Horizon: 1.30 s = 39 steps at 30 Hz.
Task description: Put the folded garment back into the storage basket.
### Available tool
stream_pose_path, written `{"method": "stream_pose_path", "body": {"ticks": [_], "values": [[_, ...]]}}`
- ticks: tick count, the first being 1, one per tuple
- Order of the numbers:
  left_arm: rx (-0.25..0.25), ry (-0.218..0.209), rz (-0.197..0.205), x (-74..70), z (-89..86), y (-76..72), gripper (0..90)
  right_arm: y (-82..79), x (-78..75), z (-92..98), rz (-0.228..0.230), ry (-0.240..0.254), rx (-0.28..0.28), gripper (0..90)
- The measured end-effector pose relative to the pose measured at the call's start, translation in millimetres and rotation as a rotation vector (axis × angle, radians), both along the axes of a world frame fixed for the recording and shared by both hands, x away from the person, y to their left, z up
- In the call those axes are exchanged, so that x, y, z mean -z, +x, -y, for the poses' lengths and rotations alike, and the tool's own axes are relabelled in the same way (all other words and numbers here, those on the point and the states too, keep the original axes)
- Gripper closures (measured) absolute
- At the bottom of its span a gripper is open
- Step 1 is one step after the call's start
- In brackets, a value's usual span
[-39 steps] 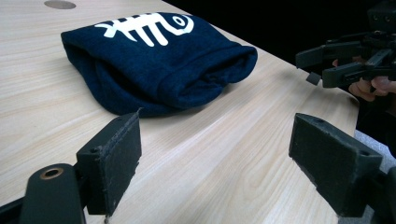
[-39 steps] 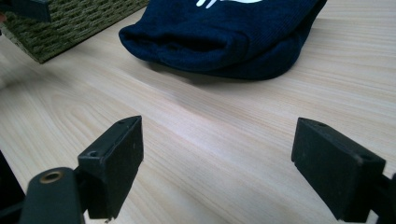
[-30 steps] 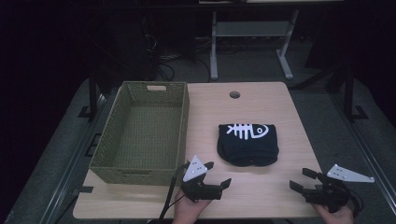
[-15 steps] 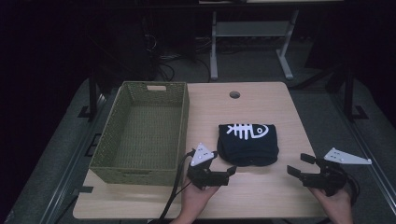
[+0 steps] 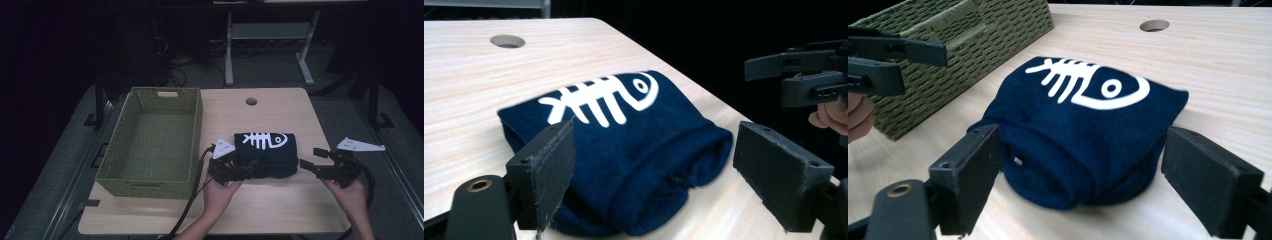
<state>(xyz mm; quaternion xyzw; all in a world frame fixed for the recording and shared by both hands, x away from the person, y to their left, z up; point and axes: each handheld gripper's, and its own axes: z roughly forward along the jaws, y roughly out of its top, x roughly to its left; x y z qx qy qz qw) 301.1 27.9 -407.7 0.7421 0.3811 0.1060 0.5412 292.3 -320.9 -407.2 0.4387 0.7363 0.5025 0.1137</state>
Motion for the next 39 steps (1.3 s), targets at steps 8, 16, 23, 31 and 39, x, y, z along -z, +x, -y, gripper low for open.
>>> {"method": "stream_pose_path", "body": {"ticks": [8,16,23,31,39], "values": [[-0.059,0.013,-0.06,10.2,2.3,24.8,16.4,39.5,3.6,-6.7,-0.04,0.006,0.025,19.0],[-0.136,0.021,-0.166,31.9,3.7,50.9,16.8,66.9,30.5,-7.0,-0.15,0.01,0.049,18.7],[-0.171,0.05,-0.235,46.9,4.4,61.7,17.3,72.6,46.0,-10.5,-0.201,0.004,0.05,21.6],[-0.186,0.061,-0.291,57.8,8.1,67.0,21.4,73.6,56.7,-8.3,-0.229,0.0,0.067,33.6],[-0.168,0.024,-0.343,63.3,9.4,72.4,35.4,71.9,67.6,-8.3,-0.267,-0.012,0.08,41.8]]}}
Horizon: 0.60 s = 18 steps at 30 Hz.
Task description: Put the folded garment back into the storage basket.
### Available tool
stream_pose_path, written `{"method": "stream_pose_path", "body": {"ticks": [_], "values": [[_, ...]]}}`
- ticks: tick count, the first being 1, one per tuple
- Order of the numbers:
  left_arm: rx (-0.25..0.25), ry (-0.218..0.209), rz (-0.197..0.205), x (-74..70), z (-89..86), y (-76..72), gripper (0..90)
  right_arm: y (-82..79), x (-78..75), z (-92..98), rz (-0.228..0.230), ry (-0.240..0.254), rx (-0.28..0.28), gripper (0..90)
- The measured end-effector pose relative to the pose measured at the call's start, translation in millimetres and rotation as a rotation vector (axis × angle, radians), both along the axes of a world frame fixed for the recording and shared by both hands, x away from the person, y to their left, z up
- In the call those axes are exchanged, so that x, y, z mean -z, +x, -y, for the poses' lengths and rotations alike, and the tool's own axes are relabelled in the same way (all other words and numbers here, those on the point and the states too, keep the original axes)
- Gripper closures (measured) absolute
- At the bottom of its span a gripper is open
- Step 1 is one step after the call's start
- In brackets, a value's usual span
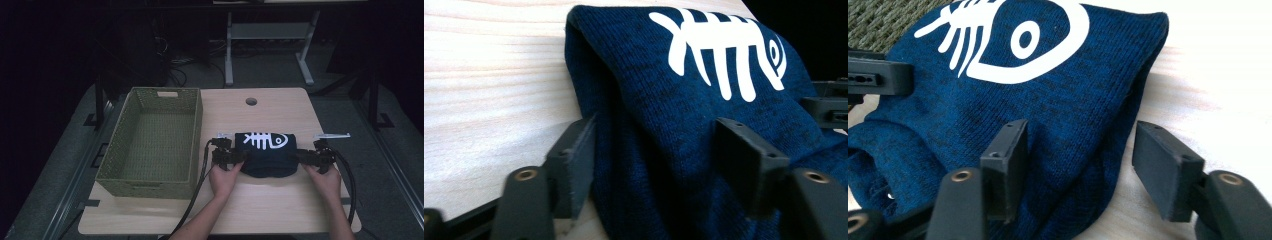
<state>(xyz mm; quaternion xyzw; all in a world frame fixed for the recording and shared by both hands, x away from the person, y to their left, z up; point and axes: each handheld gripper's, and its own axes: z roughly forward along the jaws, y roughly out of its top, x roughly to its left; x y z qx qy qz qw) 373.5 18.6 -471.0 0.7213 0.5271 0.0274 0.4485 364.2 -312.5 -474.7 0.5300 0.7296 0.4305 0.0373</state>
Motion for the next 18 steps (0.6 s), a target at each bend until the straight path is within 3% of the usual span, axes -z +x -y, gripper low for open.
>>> {"method": "stream_pose_path", "body": {"ticks": [6,13,16,18], "values": [[-0.001,-0.016,-0.014,3.1,0.8,0.6,41.0,-0.3,1.7,-7.5,-0.006,-0.028,-0.001,50.6],[0.003,-0.055,-0.039,4.4,1.7,2.2,57.8,-4.2,3.0,-10.6,-0.006,-0.022,-0.003,64.2],[0.002,-0.052,-0.032,2.7,3.2,1.2,60.9,-5.9,1.3,-10.3,-0.004,-0.017,-0.009,66.7],[0.008,-0.036,-0.002,0.5,6.3,-2.3,62.2,-9.8,-3.3,-7.5,0.009,-0.003,-0.022,68.2]]}}
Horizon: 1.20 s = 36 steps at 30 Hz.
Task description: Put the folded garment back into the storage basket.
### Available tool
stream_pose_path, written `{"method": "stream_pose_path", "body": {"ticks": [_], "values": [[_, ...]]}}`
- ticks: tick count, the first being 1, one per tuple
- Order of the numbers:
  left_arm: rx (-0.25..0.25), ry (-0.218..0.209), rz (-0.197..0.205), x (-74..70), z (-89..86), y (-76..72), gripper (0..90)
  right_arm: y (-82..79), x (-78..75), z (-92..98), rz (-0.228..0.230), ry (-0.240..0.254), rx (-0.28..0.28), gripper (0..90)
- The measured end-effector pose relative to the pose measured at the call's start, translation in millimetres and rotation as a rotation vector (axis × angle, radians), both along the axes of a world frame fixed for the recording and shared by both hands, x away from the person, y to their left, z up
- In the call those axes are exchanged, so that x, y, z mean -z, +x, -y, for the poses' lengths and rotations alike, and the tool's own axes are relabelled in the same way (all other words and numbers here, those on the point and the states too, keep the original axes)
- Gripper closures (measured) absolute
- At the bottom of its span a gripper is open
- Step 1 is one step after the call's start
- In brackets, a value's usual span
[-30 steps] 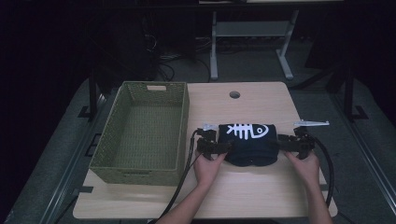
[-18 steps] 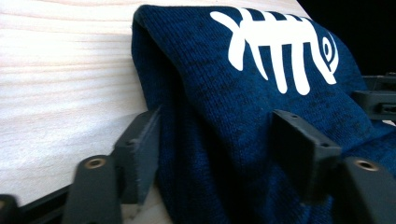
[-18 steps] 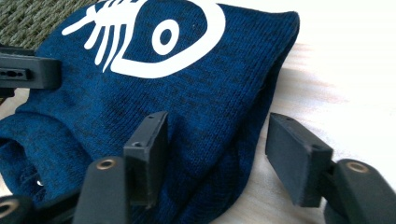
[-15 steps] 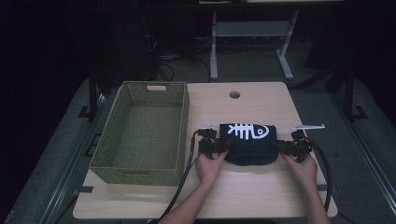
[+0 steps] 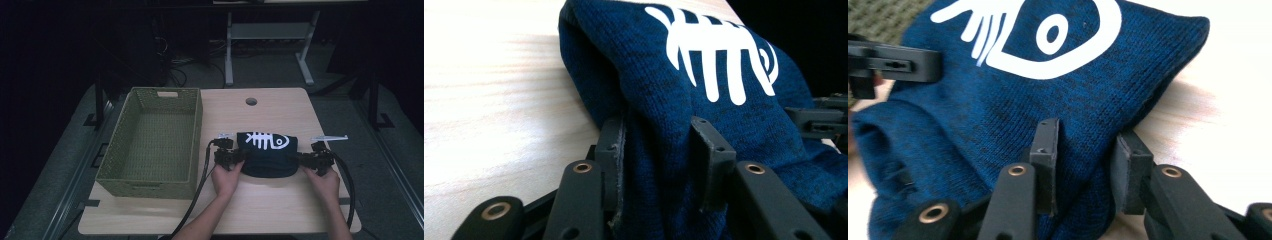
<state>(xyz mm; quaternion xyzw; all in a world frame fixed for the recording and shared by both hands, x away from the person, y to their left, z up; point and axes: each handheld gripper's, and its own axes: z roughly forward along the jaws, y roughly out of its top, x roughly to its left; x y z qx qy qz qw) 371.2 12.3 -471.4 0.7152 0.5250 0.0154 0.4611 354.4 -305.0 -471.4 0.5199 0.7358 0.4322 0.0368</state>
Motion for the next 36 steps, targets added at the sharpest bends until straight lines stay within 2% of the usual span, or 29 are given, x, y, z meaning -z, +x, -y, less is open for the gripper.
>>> {"method": "stream_pose_path", "body": {"ticks": [5,7,8,9,10,11,14,15,18,19,22,25,28,30,31,34,35,36], "values": [[0.018,-0.015,0.016,-2.0,7.3,-4.0,64.9,-5.2,-2.3,11.3,0.017,0.039,0.009,70.2],[0.019,-0.011,0.025,-3.6,8.9,-5.4,64.9,-8.0,-6.2,15.1,0.025,0.087,0.011,70.7],[0.026,-0.002,0.049,-7.0,12.2,-8.3,64.9,-9.7,-8.9,17.1,0.038,0.114,0.016,70.9],[0.026,-0.002,0.049,-7.0,12.2,-8.3,64.9,-9.7,-8.9,17.1,0.038,0.114,0.016,70.9],[0.029,0.01,0.064,-8.8,14.3,-9.5,64.9,-13.4,-13.7,20.6,0.064,0.14,0.025,71.1],[0.032,0.021,0.076,-10.6,16.0,-9.9,64.9,-14.6,-14.9,22.0,0.065,0.157,0.029,71.3],[0.031,0.006,0.077,-15.5,19.0,-8.9,65.0,-16.8,-16.2,25.3,0.068,0.176,0.045,71.4],[0.035,-0.007,0.083,-20.0,19.9,-7.8,65.0,-17.2,-17.1,26.3,0.074,0.183,0.05,71.4],[0.042,-0.01,0.096,-26.4,21.4,-7.7,65.1,-18.8,-20.2,28.6,0.084,0.199,0.061,71.6],[0.047,-0.019,0.107,-33.3,22.5,-8.0,65.1,-20.3,-22.9,30.7,0.095,0.217,0.075,71.7],[0.059,-0.018,0.126,-44.0,23.5,-9.6,65.1,-22.9,-26.4,33.1,0.105,0.236,0.084,71.7],[0.074,0.011,0.162,-55.7,24.1,-11.0,65.1,-24.7,-31.4,32.1,0.107,0.218,0.088,71.8],[0.095,0.036,0.175,-67.4,22.6,-10.7,65.1,-27.1,-41.9,23.9,0.117,0.139,0.094,71.8],[0.099,0.036,0.172,-71.3,21.2,-10.5,65.1,-29.7,-48.2,17.7,0.133,0.107,0.092,71.9],[0.103,0.032,0.183,-78.9,16.4,-10.7,65.1,-30.3,-50.5,15.2,0.144,0.096,0.087,71.9],[0.104,0.028,0.193,-85.8,12.3,-11.0,65.1,-30.1,-55.9,10.8,0.134,0.088,0.075,71.9],[0.107,0.038,0.205,-92.3,10.2,-11.7,65.1,-30.0,-58.5,9.0,0.133,0.081,0.072,71.9],[0.111,0.036,0.212,-98.4,8.3,-12.3,65.1,-29.4,-67.3,5.2,0.134,0.066,0.065,71.9]]}}
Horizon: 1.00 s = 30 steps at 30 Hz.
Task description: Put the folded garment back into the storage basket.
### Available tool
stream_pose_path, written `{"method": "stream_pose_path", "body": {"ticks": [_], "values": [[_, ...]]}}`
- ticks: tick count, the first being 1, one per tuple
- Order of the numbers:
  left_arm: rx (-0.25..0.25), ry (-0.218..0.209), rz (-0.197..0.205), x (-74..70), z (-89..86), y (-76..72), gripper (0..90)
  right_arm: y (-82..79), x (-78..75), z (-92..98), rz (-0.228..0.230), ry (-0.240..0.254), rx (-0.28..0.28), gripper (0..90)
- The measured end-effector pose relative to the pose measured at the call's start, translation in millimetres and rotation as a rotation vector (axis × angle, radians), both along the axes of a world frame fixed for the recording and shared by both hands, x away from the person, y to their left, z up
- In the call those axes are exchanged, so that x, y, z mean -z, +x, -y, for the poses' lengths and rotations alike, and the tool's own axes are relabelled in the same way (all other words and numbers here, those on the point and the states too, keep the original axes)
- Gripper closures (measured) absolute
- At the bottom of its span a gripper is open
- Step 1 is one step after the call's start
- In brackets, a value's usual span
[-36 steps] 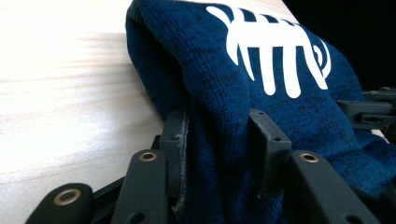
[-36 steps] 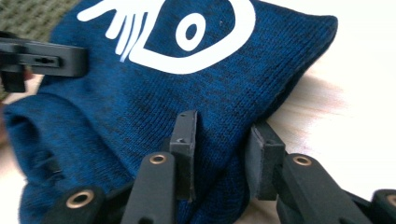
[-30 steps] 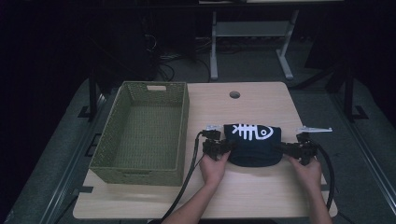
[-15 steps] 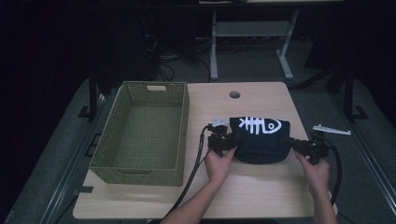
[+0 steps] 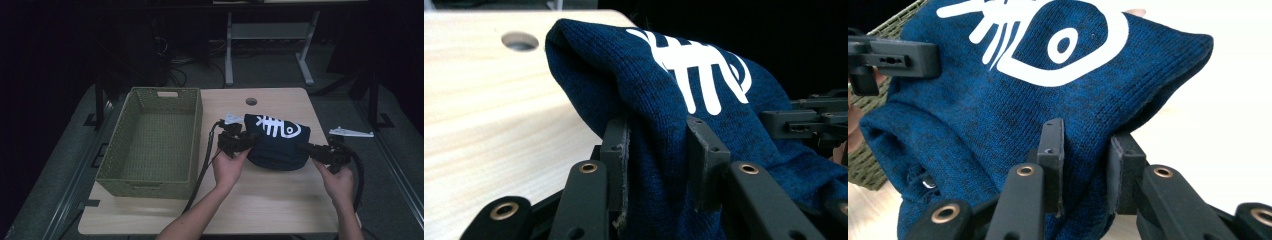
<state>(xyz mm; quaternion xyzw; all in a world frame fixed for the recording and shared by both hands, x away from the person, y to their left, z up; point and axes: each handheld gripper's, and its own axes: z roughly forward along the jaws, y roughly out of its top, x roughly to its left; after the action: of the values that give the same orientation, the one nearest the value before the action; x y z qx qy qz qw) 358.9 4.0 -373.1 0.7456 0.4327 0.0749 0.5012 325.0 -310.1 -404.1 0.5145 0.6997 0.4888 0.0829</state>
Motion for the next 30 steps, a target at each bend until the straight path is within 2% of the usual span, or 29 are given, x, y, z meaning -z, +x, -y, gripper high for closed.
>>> {"method": "stream_pose_path", "body": {"ticks": [5,8,9,15,20,21,30], "values": [[0.047,0.031,0.0,-16.3,-5.2,3.5,65.1,0.0,-20.9,-9.7,0.013,-0.071,0.013,71.9],[0.057,0.028,0.0,-21.8,-10.1,4.3,65.1,-0.8,-29.9,-16.3,0.013,-0.09,0.008,71.9],[0.061,0.032,0.005,-27.3,-16.4,5.1,65.1,-1.0,-33.4,-19.3,0.016,-0.095,0.0,71.8],[0.061,0.043,0.006,-36.9,-30.5,7.7,65.2,4.4,-48.5,-33.8,-0.009,-0.098,-0.024,72.0],[0.054,0.044,0.017,-48.6,-47.0,8.9,65.2,7.1,-60.4,-46.6,0.015,-0.112,-0.034,72.4],[0.052,0.043,0.012,-52.9,-52.9,10.0,65.2,8.6,-66.4,-53.5,0.019,-0.123,-0.044,72.6],[0.027,0.03,0.007,-65.7,-82.0,13.0,65.1,17.5,-82.6,-77.7,0.027,-0.11,-0.082,72.7]]}}
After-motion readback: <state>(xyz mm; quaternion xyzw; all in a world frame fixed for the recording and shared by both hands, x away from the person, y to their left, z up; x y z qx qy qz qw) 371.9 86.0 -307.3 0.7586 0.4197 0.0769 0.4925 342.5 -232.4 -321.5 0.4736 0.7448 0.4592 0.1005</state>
